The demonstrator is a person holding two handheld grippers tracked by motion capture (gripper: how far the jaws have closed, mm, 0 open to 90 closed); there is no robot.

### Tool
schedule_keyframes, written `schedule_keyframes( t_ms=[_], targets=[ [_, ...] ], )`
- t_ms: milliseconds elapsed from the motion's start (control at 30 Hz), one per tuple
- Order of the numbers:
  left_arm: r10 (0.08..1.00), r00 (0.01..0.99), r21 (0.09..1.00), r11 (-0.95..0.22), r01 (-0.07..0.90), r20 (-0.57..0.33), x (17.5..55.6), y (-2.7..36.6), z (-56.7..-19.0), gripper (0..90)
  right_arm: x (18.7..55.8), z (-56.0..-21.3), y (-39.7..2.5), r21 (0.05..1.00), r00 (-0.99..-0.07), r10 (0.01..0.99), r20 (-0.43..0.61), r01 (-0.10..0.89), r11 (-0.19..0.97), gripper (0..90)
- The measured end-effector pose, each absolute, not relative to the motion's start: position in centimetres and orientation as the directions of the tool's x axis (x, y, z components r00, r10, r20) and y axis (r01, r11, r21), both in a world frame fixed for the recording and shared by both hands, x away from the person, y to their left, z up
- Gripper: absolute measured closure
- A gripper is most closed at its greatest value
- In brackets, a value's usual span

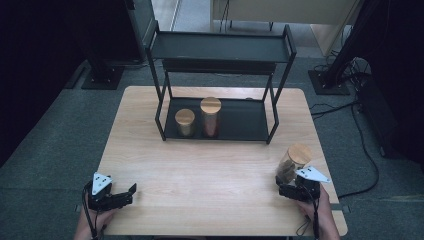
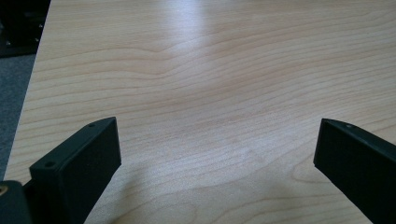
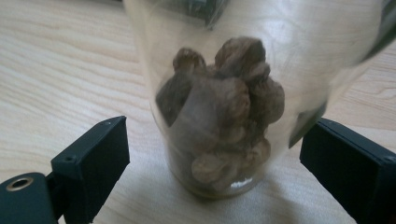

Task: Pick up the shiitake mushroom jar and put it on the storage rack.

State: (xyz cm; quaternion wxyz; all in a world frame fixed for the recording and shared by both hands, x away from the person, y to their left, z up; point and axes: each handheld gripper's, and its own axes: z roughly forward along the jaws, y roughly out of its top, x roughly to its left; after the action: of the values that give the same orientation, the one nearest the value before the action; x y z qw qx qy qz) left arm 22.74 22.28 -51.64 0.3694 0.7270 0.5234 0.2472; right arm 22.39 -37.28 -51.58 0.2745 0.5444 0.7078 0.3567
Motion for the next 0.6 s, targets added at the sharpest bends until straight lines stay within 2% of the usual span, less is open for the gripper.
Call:
schedule_keyframes(
  t_ms=[600],
  targets=[
    [0.939,0.342,0.800,-0.183,0.571,-0.030,22.7,22.3,-51.6,0.9,23.2,-48.3,-37.1,0.795,-0.222,0.975,-0.009,0.590,0.141,11.1]
  ],
)
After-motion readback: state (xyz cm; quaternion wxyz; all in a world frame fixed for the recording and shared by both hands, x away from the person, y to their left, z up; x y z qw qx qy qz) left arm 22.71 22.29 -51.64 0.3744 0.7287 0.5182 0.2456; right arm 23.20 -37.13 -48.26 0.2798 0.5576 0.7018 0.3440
